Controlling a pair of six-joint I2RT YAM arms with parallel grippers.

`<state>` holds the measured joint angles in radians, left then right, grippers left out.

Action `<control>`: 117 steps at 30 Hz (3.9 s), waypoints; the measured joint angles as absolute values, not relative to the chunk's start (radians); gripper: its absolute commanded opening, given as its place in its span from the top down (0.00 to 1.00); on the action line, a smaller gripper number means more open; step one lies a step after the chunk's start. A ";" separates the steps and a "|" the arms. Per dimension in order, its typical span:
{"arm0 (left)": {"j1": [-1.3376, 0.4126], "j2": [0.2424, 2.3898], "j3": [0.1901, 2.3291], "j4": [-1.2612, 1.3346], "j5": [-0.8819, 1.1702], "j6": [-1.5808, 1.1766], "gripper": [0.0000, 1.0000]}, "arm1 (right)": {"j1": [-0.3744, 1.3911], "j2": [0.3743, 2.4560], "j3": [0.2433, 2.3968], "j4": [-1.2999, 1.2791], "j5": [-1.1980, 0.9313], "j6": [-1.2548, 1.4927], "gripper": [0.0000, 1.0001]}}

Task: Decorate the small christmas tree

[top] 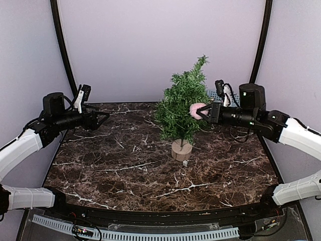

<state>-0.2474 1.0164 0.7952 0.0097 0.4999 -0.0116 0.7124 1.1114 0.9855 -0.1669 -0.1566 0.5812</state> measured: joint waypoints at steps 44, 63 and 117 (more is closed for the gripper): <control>-0.247 1.012 0.795 0.009 0.501 -0.012 0.11 | 0.719 1.068 1.018 -0.312 -0.031 0.584 0.45; -0.247 0.989 0.795 0.006 0.428 -0.015 0.09 | 0.689 0.984 1.176 -0.478 0.241 0.583 0.42; -0.159 1.195 0.829 -0.058 0.316 0.005 0.09 | -0.044 2.494 2.221 -0.799 -0.192 0.289 0.62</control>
<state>-0.1589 1.1950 0.8291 -0.0582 0.3164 0.0051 -0.0437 2.4943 2.2208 -0.7994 -0.1921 0.2886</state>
